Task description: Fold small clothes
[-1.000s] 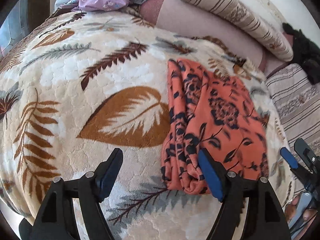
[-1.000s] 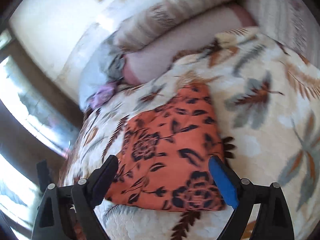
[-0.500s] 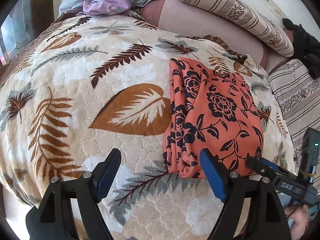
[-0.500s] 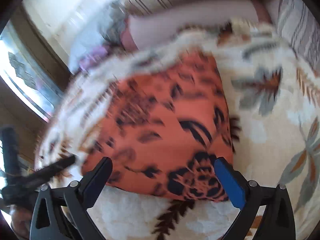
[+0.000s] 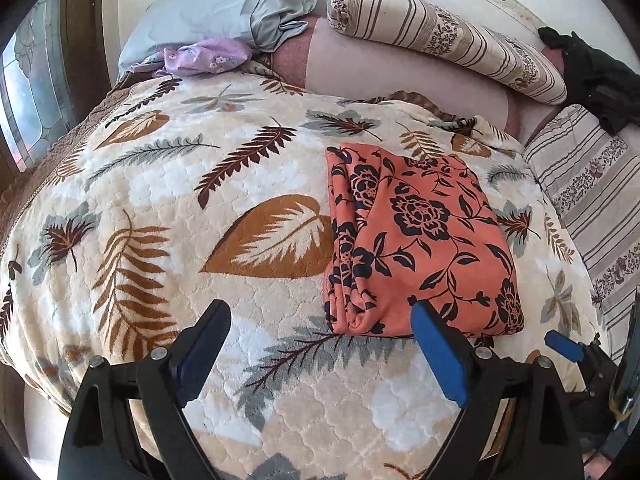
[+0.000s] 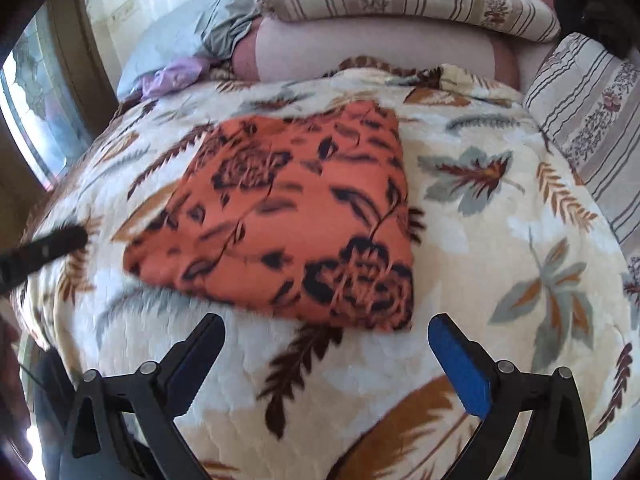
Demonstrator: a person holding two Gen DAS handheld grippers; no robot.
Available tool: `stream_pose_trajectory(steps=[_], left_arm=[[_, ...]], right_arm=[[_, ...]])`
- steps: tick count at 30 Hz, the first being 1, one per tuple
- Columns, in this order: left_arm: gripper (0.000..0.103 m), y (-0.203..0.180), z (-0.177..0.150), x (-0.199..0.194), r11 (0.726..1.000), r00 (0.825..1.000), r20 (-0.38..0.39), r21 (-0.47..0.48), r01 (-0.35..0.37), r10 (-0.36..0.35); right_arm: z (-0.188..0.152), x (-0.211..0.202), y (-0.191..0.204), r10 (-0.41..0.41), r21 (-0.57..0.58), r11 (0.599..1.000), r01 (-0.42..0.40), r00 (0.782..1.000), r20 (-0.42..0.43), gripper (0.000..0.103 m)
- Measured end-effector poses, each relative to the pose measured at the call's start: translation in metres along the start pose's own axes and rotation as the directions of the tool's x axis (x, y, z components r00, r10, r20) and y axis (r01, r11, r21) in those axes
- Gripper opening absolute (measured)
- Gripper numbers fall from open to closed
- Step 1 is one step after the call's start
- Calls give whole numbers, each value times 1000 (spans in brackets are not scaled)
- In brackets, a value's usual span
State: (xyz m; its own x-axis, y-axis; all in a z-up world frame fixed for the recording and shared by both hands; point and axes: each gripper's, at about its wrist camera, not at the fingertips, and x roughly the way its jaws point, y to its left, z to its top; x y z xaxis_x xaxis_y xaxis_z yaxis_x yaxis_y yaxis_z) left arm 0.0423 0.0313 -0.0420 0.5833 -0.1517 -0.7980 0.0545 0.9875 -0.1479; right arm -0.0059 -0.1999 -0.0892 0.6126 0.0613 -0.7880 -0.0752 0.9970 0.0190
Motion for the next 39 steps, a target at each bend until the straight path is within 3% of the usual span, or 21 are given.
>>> stream_pose_trajectory(steps=[4,9,14,18,24,27,29,32,34,36,37,38,39], left_arm=[[92,5,-5,16,999,998,-62,-37,7,-10],[92,18,7,26,994,998,-44,-98,47,-51],[91,39,46,57,968,985,-65,-206,147,-163],[91,46,83,89,933,962,-69,-272,236,-264],[90,24,127,145,937,948,-126,-237,256,-291],[76,12,138,175,945,944,-174,-219,241,-281],[35,2,146,190,953,941,-190,-177,246,-278],[21,-14,158,191,967,958,-142,-76,242,-250],[21,-18,161,185,957,955,-66,-29,289,-290],[22,-19,152,198,972,970,-89,38,231,-227],[29,-18,147,209,979,974,-123,56,198,-190],[42,-13,144,209,980,976,-107,44,193,-187],[46,-8,145,205,982,978,-98,26,188,-184]], right_arm=[[-3,0,-6,43,30,999,-43,999,15,103],[19,7,-47,167,221,961,-164,986,7,103],[36,15,-82,288,349,893,-283,957,38,103],[56,29,-101,305,376,878,-297,952,40,103],[93,63,-118,340,395,861,-321,940,24,103],[104,80,-116,344,387,866,-317,939,-1,103],[107,91,-116,342,378,873,-308,939,-24,103],[109,103,-116,335,371,880,-296,941,-42,103],[109,108,-120,331,376,880,-291,943,-45,103],[105,115,-123,328,387,878,-282,943,-57,103],[102,119,-124,327,396,876,-275,942,-70,103],[99,123,-125,324,405,875,-266,943,-80,103],[98,123,-126,324,409,873,-266,943,-78,103]])
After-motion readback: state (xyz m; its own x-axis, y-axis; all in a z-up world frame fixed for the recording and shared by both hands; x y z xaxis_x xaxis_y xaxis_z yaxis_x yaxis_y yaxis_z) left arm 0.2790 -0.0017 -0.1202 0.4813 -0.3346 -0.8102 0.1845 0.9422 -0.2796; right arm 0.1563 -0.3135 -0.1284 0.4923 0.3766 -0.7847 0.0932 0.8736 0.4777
